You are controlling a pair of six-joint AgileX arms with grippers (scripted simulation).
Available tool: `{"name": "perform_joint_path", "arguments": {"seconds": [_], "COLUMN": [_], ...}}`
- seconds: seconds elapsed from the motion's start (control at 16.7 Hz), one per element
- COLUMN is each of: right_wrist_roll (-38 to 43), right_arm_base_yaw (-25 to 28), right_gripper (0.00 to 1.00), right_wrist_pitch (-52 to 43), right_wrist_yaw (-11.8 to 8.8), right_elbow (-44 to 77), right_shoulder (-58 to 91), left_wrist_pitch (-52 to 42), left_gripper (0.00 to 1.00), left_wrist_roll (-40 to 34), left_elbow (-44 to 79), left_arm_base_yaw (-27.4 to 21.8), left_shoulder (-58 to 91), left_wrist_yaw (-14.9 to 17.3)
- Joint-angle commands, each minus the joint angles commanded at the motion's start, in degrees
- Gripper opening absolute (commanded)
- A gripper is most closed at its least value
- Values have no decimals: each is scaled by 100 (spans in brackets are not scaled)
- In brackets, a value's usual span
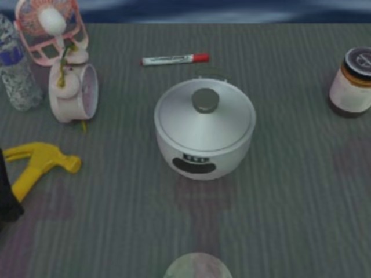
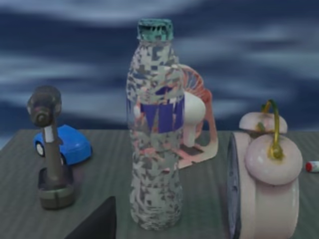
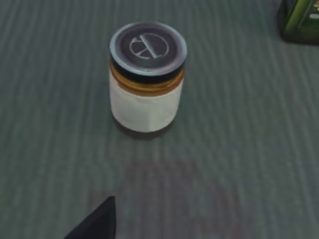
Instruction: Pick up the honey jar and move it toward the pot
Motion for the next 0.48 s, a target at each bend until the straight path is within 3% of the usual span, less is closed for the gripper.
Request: {"name": "perform_joint_path", "arguments": {"seconds": [0.48], "right_wrist_roll": [-854], "right_arm_base_yaw": [-93], "right_gripper": [100], "right_wrist_pitch": [-2989], "right_wrist_yaw": [21], "right_elbow": [5003], "right_shoulder": [5022], "left_wrist_pitch": [0], "left_gripper": [100], "left_wrist_roll": [0], "left_elbow": [0], "left_arm_base_yaw": [0], "left_shoulder": [0], "left_wrist_yaw": [0]}}
